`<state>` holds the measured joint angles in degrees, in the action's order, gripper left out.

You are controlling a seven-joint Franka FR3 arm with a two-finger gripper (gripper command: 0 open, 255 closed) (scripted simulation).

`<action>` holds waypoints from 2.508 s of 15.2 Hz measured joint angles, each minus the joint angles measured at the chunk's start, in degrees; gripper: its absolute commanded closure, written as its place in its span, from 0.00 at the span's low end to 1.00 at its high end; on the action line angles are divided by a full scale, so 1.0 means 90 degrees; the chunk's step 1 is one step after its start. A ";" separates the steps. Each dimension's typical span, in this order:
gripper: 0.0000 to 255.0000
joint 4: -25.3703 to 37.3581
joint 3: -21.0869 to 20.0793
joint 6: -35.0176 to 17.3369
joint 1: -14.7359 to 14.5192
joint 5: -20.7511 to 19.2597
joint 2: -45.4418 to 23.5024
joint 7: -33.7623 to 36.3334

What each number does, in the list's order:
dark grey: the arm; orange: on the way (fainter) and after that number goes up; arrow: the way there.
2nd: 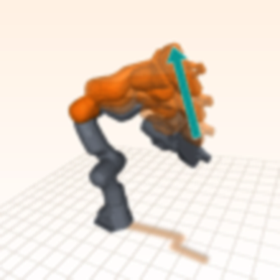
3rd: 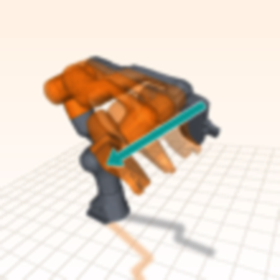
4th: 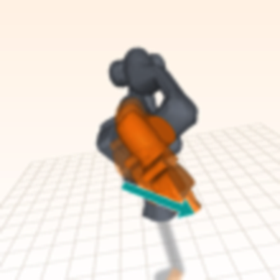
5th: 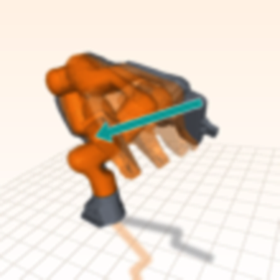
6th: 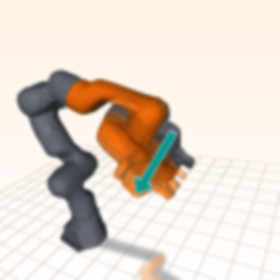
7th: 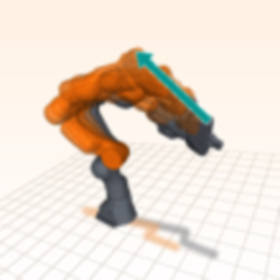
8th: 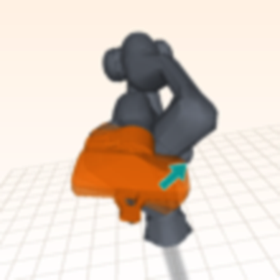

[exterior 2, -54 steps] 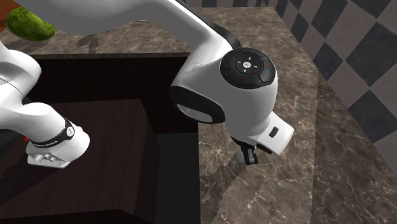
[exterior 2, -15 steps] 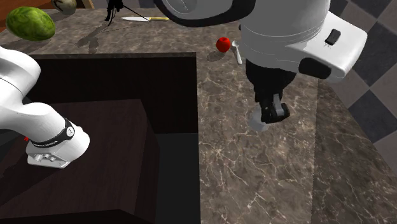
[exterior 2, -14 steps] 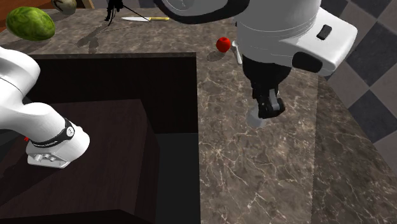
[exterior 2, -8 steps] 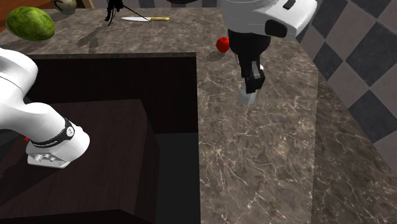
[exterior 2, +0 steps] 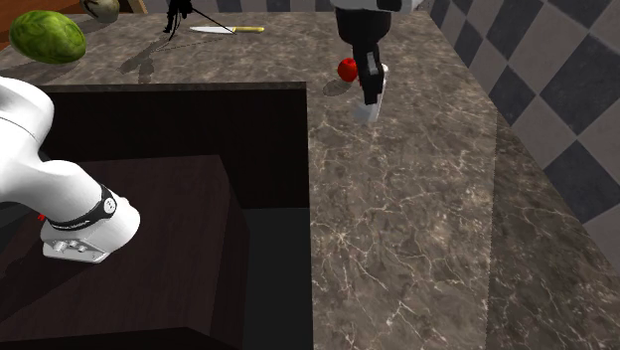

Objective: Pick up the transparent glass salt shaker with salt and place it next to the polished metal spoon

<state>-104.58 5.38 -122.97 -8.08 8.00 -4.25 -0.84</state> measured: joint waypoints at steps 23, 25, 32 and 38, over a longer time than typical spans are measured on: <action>1.00 0.1124 -0.1245 0.0042 -0.1784 -0.1161 -0.0921 0.3496; 1.00 0.1017 -0.1253 -0.0093 -0.1808 -0.1182 -0.0952 0.3546; 1.00 0.0585 -0.1245 -0.0663 -0.1813 -0.1215 -0.1090 0.3582; 1.00 0.0286 -0.1234 -0.1112 -0.1816 -0.1247 -0.1242 0.3606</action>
<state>-102.01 -5.72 -132.98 -24.43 -3.23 -15.43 31.62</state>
